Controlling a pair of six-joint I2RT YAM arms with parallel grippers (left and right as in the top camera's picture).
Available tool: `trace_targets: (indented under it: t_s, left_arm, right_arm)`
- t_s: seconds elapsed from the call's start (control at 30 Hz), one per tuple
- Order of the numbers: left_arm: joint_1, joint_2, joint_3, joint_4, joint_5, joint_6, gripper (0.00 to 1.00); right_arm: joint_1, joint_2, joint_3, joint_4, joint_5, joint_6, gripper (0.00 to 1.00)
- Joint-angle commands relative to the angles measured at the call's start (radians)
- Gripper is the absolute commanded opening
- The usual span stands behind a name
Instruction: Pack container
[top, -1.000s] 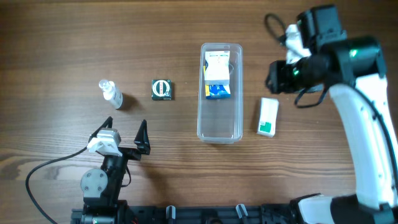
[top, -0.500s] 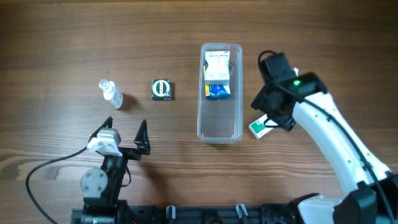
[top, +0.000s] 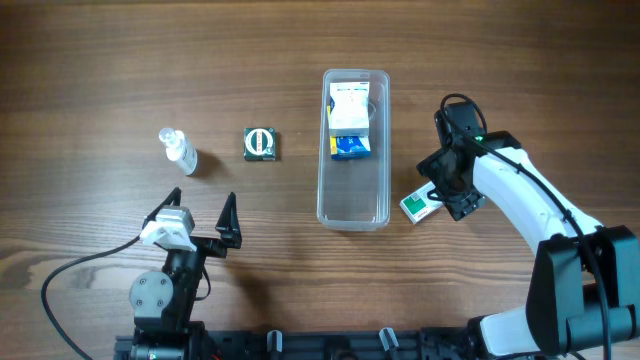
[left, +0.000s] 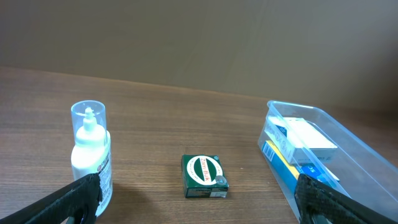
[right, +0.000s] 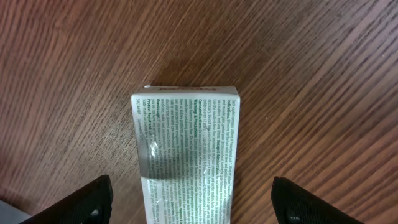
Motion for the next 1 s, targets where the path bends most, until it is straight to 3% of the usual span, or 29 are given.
trace_targets:
  t_s: [0.0,0.33,0.4,0.67,0.97]
  left_arm:
    - [0.003,-0.002,-0.006,-0.003,-0.009,0.023,1.00]
    - [0.003,-0.002,-0.006,-0.003,-0.009,0.023,1.00]
    - [0.003,-0.002,-0.006,-0.003,-0.009,0.023,1.00]
    - [0.003,-0.002,-0.006,-0.003,-0.009,0.023,1.00]
    - [0.003,-0.002,-0.006,-0.003,-0.009,0.023,1.00]
  right_arm:
    - [0.002,0.027,-0.003,0.004,-0.027,-0.031,0.83]
    - [0.002,0.144,-0.009,0.055,-0.043,-0.060,0.81]
    - [0.002,0.144,-0.022,0.087,-0.078,-0.055,0.72]
    - [0.001,0.144,-0.021,0.107,-0.087,-0.055,0.53]
    - [0.001,0.059,0.039,0.051,-0.082,-0.117,0.43]
